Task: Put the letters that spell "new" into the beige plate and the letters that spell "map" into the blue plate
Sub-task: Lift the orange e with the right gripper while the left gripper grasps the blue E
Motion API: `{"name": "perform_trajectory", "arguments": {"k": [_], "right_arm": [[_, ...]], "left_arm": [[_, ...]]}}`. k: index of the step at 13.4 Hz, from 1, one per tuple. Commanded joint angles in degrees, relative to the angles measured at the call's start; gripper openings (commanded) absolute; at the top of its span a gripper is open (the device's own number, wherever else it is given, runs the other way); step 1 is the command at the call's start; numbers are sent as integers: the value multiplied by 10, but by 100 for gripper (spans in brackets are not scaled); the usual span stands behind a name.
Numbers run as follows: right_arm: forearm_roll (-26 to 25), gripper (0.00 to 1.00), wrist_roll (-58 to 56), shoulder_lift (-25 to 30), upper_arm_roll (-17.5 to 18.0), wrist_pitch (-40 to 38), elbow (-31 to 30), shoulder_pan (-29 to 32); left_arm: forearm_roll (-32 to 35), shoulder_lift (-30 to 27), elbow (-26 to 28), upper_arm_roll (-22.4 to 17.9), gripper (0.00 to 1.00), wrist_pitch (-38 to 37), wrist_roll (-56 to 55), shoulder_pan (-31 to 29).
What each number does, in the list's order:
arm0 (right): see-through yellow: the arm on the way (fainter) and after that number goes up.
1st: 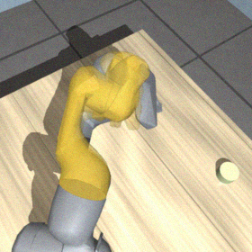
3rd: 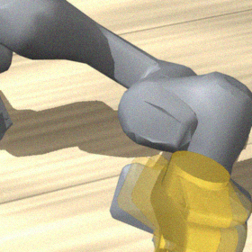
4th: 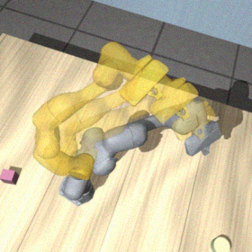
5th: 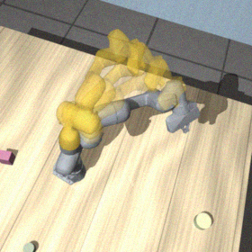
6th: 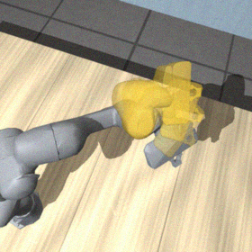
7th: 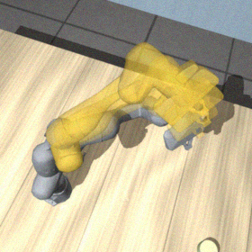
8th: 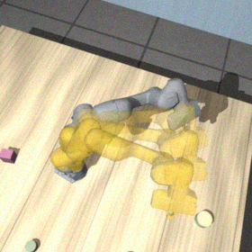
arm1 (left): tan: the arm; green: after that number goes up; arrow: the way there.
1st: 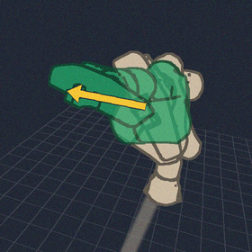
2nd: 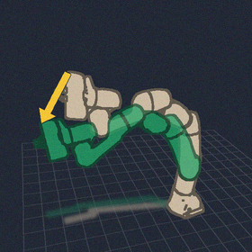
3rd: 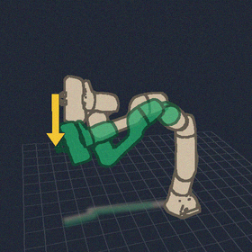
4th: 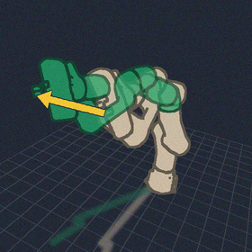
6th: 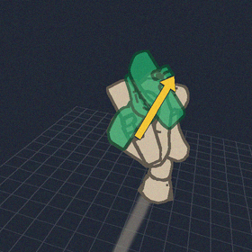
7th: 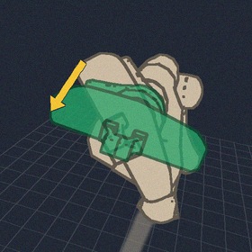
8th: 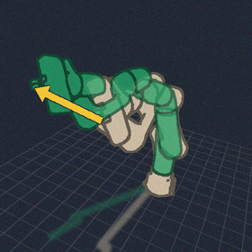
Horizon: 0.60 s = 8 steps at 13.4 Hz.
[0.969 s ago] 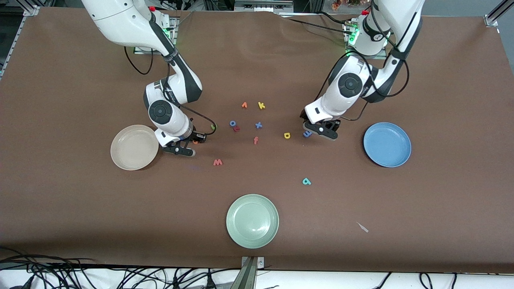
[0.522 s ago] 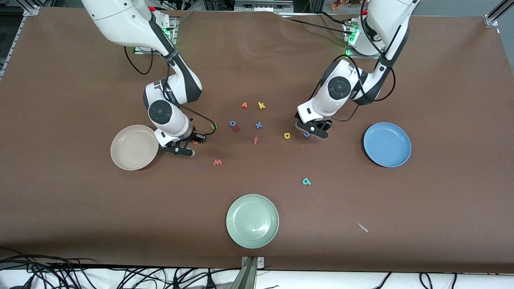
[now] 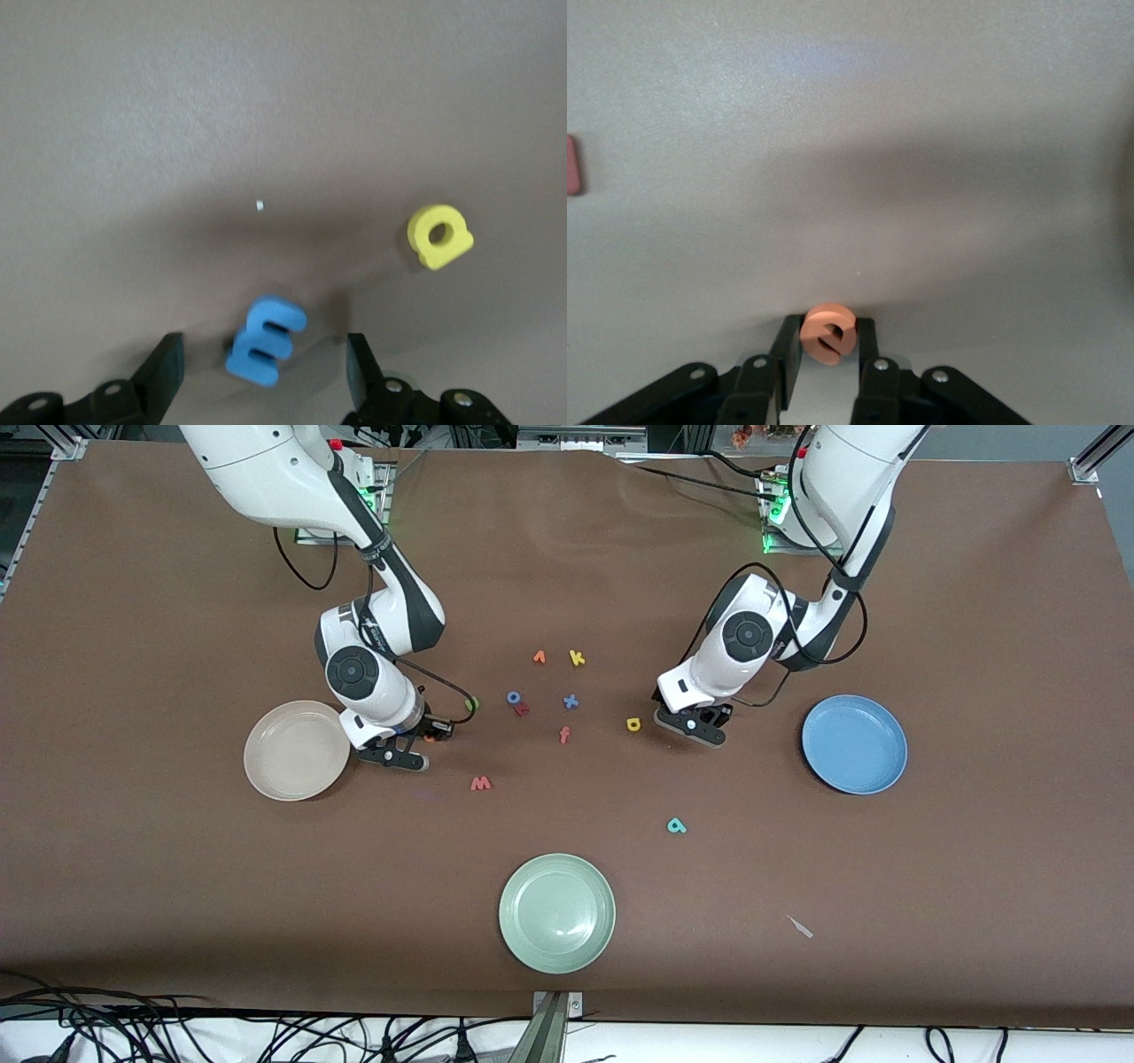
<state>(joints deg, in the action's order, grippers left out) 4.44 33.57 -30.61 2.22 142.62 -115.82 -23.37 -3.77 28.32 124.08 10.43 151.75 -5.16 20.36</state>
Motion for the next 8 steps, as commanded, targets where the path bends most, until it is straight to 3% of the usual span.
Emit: {"name": "perform_trajectory", "arguments": {"k": [1, 5, 8], "right_arm": [[8, 25, 8, -9, 4, 6, 4, 1], [8, 20, -1, -1, 2, -21, 23, 2], [5, 20, -21, 11, -23, -101, 59, 3]], "left_arm": [[-9, 14, -19, -10, 68, 1, 17, 14], [-8, 14, -18, -11, 45, 1, 19, 14], [5, 10, -18, -18, 8, 1, 19, 14]]}}
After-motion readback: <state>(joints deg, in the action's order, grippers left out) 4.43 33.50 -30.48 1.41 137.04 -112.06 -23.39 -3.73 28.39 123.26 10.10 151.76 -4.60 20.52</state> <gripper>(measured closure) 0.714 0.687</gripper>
